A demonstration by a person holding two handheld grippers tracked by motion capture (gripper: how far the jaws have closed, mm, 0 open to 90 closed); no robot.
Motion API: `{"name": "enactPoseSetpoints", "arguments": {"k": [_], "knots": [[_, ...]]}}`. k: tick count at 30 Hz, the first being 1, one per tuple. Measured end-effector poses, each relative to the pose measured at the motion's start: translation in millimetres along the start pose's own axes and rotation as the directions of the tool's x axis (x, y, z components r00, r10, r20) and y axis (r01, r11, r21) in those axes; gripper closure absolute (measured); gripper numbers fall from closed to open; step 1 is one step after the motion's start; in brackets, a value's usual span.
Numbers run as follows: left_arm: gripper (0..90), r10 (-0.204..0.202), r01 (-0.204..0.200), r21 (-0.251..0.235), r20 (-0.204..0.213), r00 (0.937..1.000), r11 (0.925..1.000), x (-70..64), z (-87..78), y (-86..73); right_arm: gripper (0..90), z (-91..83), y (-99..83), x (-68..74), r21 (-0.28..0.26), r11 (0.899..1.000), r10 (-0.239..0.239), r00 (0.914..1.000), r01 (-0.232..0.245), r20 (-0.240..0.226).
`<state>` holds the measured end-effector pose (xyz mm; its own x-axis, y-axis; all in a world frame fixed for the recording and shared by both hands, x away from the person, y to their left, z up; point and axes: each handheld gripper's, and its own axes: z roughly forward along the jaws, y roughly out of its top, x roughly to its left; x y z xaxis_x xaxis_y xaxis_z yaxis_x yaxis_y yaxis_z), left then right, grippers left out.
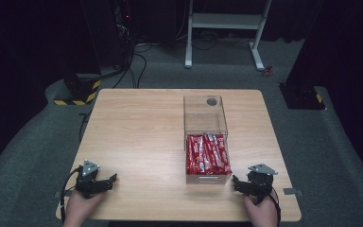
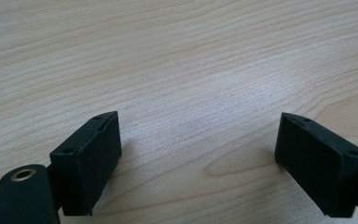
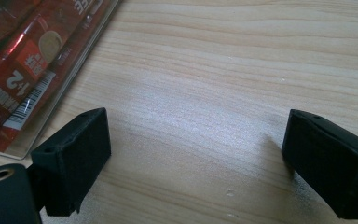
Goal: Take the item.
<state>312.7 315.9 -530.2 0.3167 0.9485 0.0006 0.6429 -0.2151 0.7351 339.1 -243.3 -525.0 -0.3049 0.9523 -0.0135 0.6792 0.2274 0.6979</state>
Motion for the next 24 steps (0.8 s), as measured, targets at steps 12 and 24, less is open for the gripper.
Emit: {"name": "enactPoseSetpoints", "arguments": {"k": [12,24], "knots": [[14.9,0.003,-0.003,0.0,0.0,1.0,1.0,0.1,-1.4,-1.0,7.7,-0.3,-0.3,-0.4,0.0,1.0,-0.007,1.0,0.007,-0.006],[15.3,-0.024,0.025,-0.006,0.056,0.9982,0.9997,-8.3,-7.3,6.3,7.7,-0.7,-0.3,0.2,0.003,1.0,-0.005,0.9999,0.005,-0.014]]}}
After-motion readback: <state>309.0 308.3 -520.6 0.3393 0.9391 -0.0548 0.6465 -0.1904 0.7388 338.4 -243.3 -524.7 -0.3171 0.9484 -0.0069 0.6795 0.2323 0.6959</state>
